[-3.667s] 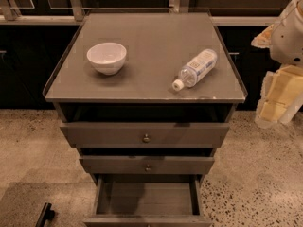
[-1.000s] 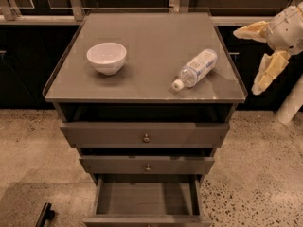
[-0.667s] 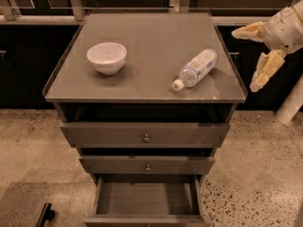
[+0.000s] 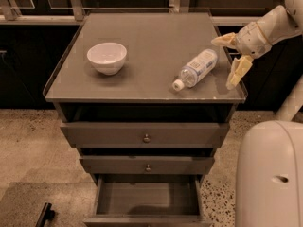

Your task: Place blue plastic bottle into bottom drawer

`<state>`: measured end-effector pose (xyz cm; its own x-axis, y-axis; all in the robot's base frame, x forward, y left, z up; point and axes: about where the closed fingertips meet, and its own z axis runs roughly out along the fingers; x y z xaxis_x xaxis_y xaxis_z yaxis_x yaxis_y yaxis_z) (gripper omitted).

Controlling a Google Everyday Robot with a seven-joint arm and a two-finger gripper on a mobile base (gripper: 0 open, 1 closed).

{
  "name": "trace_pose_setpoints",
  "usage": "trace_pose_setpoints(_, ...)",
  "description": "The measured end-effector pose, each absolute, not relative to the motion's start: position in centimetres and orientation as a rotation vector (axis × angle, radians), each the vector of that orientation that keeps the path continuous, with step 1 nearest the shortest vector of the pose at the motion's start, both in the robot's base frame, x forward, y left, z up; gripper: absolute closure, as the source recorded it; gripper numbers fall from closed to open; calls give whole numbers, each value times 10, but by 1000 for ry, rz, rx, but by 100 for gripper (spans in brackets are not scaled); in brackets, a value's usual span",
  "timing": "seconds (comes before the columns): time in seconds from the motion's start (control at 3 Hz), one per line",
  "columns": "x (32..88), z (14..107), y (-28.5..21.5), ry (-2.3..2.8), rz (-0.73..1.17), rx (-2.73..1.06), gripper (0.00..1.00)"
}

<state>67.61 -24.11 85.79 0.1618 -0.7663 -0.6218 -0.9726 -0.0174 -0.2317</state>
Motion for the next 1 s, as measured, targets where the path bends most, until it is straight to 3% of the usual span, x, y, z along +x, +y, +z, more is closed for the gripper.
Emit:
trace_pose_setpoints(0.33,727,843,-199,1574,371,-1839,0)
trace_pose_setpoints(0.67,735,842,-196,1570,357,-1822,0)
trace_pose_setpoints(1.0,735,842,-196,1570,357,-1822,19)
